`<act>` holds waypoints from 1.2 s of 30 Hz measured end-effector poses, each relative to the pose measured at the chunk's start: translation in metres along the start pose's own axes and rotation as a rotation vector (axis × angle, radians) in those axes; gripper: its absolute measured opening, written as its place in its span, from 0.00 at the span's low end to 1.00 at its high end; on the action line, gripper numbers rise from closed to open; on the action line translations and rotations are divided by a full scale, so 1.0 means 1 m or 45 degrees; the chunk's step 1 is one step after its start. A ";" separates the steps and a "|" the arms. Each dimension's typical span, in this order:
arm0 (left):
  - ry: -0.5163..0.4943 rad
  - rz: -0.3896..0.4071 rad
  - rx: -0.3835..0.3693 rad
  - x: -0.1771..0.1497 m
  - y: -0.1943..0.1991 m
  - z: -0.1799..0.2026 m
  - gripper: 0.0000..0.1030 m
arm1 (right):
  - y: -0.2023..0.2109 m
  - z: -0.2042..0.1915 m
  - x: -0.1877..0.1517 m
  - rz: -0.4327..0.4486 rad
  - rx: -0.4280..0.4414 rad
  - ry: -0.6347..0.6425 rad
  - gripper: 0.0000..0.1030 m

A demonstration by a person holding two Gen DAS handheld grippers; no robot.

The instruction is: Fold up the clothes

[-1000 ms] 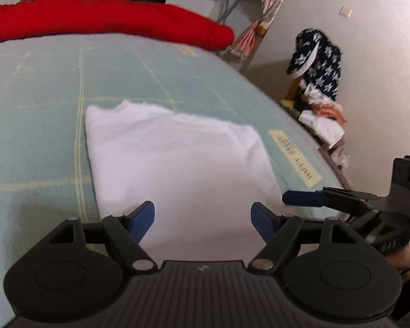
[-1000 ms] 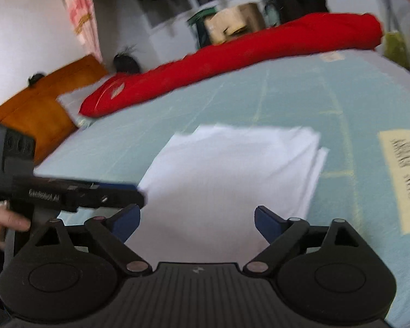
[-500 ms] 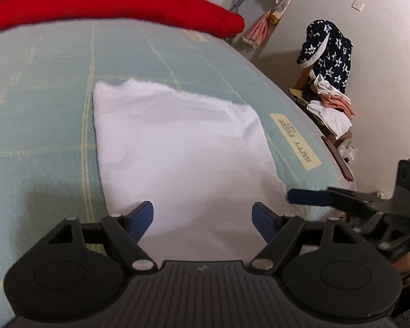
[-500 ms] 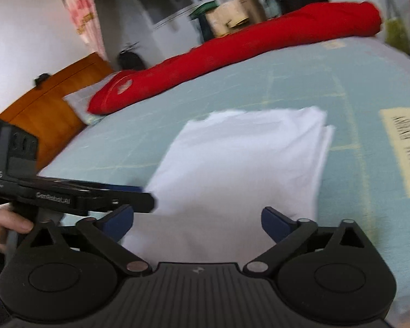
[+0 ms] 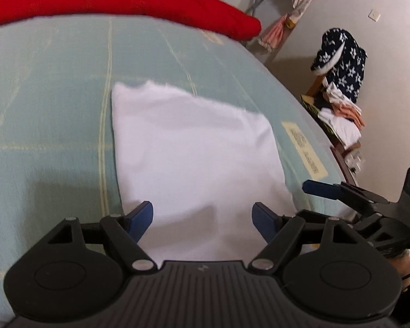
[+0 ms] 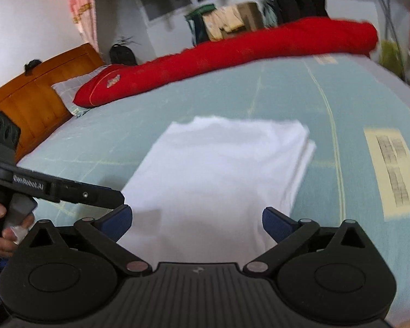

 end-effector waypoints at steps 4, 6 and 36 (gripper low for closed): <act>0.012 0.009 0.001 0.004 0.000 -0.001 0.78 | -0.025 0.016 0.013 -0.013 0.031 -0.009 1.00; 0.013 -0.013 0.019 0.002 -0.003 -0.004 0.78 | -0.034 0.027 0.009 -0.044 0.016 -0.065 1.00; -0.022 0.061 0.055 0.058 -0.049 -0.010 0.80 | -0.014 0.038 0.002 0.044 0.060 -0.236 1.00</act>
Point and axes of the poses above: each gripper's, at about its wrist camera, not at the fingertips, and y roughly against the way its jaws point, z to its right, x to its top, the point moved 3 cm from there along -y, roughly the way its jaws point, and after that the axes turned 15 degrees about x, right-handed, at the moved point
